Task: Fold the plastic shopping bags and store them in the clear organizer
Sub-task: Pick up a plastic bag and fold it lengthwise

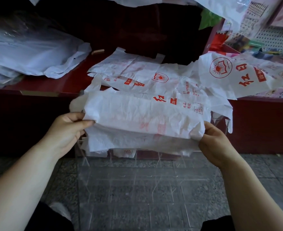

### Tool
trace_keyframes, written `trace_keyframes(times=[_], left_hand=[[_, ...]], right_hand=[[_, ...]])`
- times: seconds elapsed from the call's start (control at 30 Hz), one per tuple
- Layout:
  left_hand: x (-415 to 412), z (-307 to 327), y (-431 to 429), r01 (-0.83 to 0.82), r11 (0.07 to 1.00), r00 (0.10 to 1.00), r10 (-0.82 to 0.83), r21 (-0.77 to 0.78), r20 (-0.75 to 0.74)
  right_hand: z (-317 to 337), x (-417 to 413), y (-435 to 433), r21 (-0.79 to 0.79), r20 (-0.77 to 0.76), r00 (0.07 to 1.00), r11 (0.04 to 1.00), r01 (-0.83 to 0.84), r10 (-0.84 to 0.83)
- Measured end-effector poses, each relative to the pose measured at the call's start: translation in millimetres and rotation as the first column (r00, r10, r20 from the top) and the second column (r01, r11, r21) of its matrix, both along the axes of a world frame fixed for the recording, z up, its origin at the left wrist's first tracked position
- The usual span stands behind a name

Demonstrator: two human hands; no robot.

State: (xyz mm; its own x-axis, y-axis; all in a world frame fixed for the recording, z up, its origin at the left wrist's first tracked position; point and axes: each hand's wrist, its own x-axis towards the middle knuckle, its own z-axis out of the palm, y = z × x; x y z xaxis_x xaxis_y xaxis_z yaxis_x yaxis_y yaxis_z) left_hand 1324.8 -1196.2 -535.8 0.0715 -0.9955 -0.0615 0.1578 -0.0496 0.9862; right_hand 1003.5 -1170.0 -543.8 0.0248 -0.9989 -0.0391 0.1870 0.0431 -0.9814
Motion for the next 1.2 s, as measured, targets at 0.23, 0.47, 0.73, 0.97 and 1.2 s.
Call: trace_keyframes(times=[0.23, 0.47, 0.73, 0.97, 1.2], left_hand=[[22.1, -1.2, 8.9, 0.040, 0.991, 0.702, 0.064, -0.128, 0.709], [12.5, 12.4, 25.1, -0.207, 0.874, 0.715, 0.442, -0.439, 0.542], [-73.3, -5.8, 31.8, 0.390, 0.898, 0.556, -0.055, -0.202, 0.829], [-81.4, -18.3, 28.2, 0.355, 0.935, 0.441, -0.162, -0.006, 0.883], [-63.9, 15.1, 39.7, 0.433, 0.885, 0.820, -0.467, 0.174, 0.332]], right_hand=[[6.8, 4.9, 7.2, -0.232, -0.398, 0.870, 0.949, 0.211, -0.291], [9.3, 16.2, 12.3, -0.335, -0.479, 0.810, 0.923, 0.187, -0.338], [11.4, 26.4, 14.5, -0.209, -0.331, 0.933, 0.975, 0.072, -0.140], [12.3, 24.4, 8.1, -0.181, -0.209, 0.959, 0.971, 0.156, -0.193], [17.5, 8.1, 9.2, -0.064, -0.215, 0.974, 0.996, 0.064, -0.077]])
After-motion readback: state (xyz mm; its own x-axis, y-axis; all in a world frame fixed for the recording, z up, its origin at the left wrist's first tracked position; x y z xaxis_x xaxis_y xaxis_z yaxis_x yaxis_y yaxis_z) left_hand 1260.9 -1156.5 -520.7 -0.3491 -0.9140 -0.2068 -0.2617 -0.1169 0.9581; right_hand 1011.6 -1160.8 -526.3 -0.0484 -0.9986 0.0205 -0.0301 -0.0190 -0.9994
